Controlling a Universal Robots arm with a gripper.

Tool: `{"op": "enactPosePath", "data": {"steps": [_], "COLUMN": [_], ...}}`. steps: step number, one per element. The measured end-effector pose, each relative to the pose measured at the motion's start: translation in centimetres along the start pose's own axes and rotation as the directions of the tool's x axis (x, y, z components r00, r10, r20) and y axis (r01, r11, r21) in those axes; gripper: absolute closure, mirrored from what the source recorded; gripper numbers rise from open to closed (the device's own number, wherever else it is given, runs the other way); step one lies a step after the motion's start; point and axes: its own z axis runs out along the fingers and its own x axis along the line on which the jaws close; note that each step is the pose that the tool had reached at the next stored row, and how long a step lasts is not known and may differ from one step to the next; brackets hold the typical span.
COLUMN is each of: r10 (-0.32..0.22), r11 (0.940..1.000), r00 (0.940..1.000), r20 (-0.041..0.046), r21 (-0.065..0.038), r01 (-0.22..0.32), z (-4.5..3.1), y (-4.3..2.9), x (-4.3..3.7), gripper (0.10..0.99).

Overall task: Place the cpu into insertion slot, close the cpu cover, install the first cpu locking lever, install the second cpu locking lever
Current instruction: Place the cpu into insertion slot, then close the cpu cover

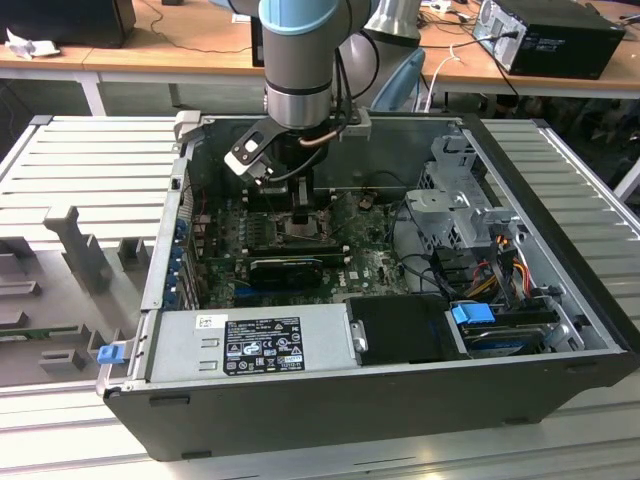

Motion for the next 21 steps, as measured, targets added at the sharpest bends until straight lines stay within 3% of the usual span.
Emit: {"op": "enactPosePath", "data": {"steps": [19, 21], "r10": [0.003, 0.003], "r11": [1.0000, 1.0000], "r00": [0.9999, 1.0000], "r20": [0.0100, 0.0075], "r21": [0.000, 0.005], "r01": [-0.003, -0.003], "z": [-1.27, -1.25], "y": [0.08, 0.56], "x": [0.01, -0.13], "gripper": [0.980, 0.980]}}
